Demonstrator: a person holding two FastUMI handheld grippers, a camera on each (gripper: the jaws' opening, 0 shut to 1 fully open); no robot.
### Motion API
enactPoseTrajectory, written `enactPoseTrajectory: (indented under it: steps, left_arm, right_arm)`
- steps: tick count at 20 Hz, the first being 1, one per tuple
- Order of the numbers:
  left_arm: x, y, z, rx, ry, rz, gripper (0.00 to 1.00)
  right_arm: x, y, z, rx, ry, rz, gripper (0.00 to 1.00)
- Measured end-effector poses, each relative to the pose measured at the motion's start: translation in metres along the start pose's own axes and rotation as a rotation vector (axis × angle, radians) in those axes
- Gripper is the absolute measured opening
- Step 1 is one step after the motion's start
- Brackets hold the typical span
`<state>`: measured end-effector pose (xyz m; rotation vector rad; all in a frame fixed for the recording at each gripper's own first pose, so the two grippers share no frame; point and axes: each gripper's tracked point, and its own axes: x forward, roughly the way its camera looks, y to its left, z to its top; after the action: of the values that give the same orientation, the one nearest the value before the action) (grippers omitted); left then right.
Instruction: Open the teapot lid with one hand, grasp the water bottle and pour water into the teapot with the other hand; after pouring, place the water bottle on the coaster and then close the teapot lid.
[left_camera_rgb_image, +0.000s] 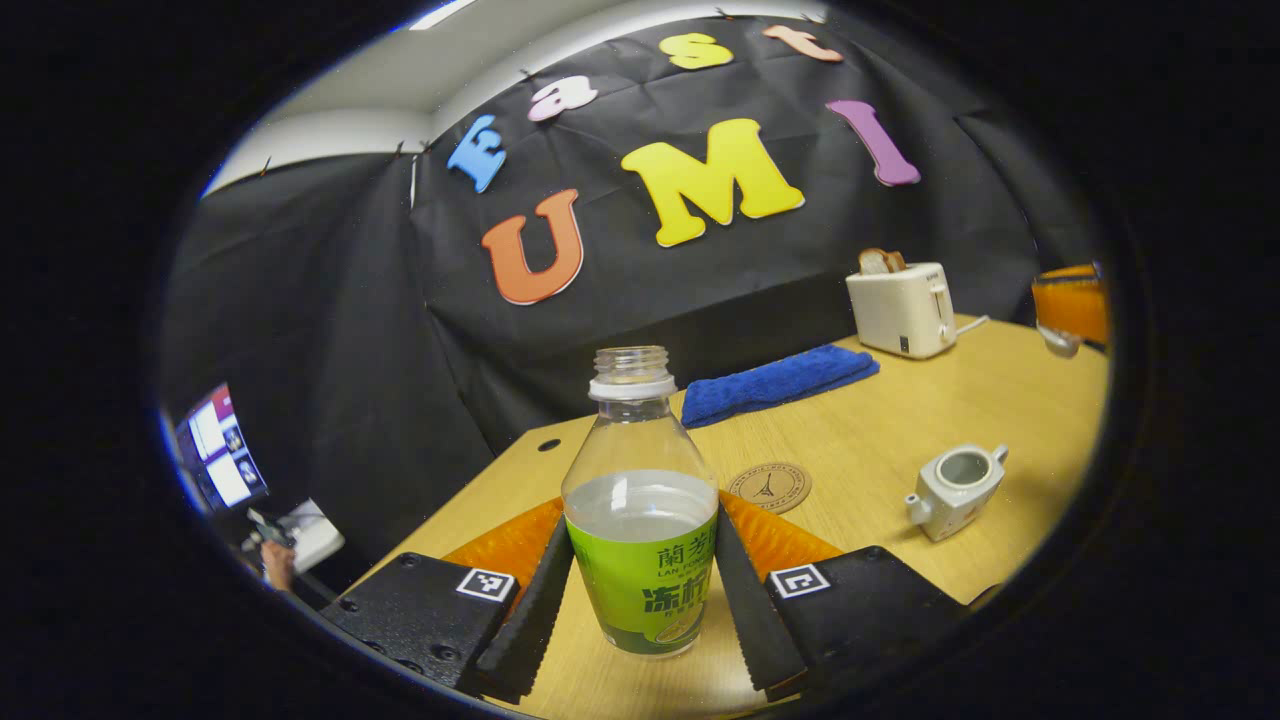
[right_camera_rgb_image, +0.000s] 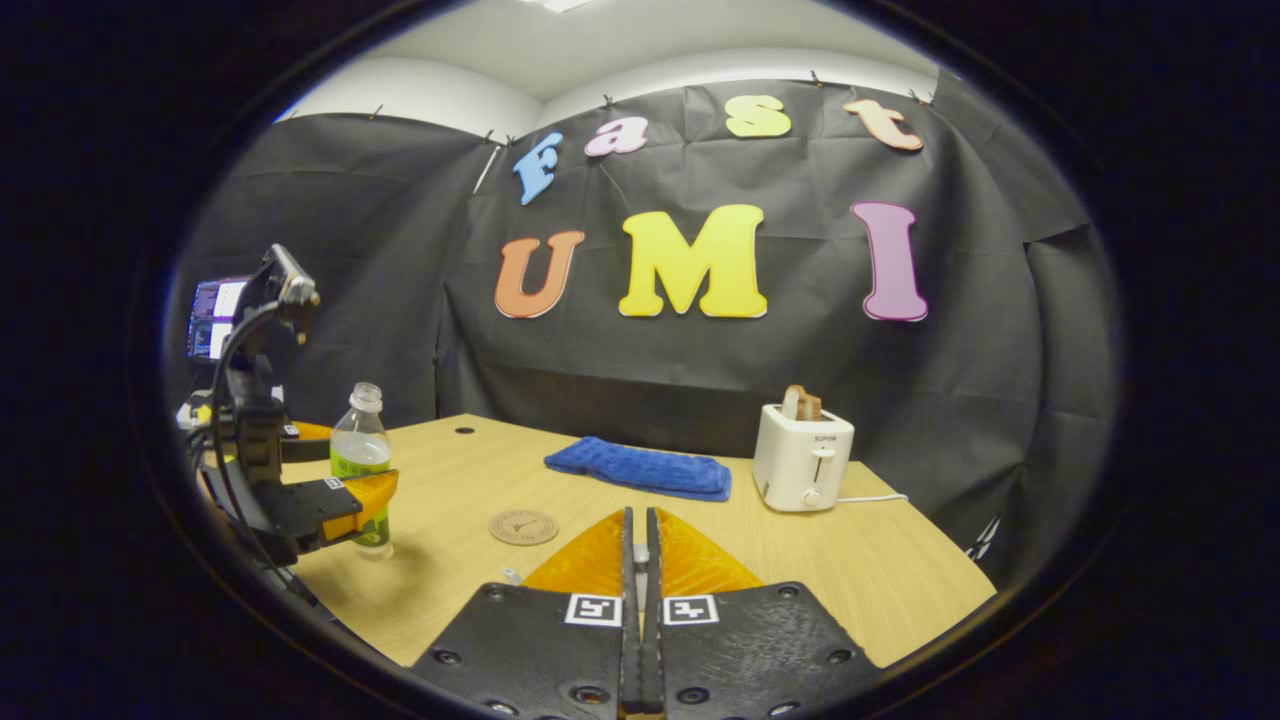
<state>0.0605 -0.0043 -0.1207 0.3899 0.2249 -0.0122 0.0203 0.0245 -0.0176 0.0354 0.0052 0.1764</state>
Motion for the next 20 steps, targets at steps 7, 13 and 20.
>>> enactPoseTrajectory:
  steps: [7,13,20]
  left_arm:
    - [-0.001,-0.032,0.014,0.438,-0.018,0.031,0.76]
    - [0.005,-0.049,0.006,0.754,0.005,0.043,0.76]
    - [0.007,-0.064,0.014,0.994,0.03,0.005,0.76]
  right_arm:
    - [-0.003,-0.025,0.008,0.016,-0.006,-0.041,0.01]
    - [-0.011,-0.054,0.02,0.011,-0.042,-0.099,0.01]
    - [-0.021,-0.078,0.029,0.059,-0.067,-0.131,0.0]
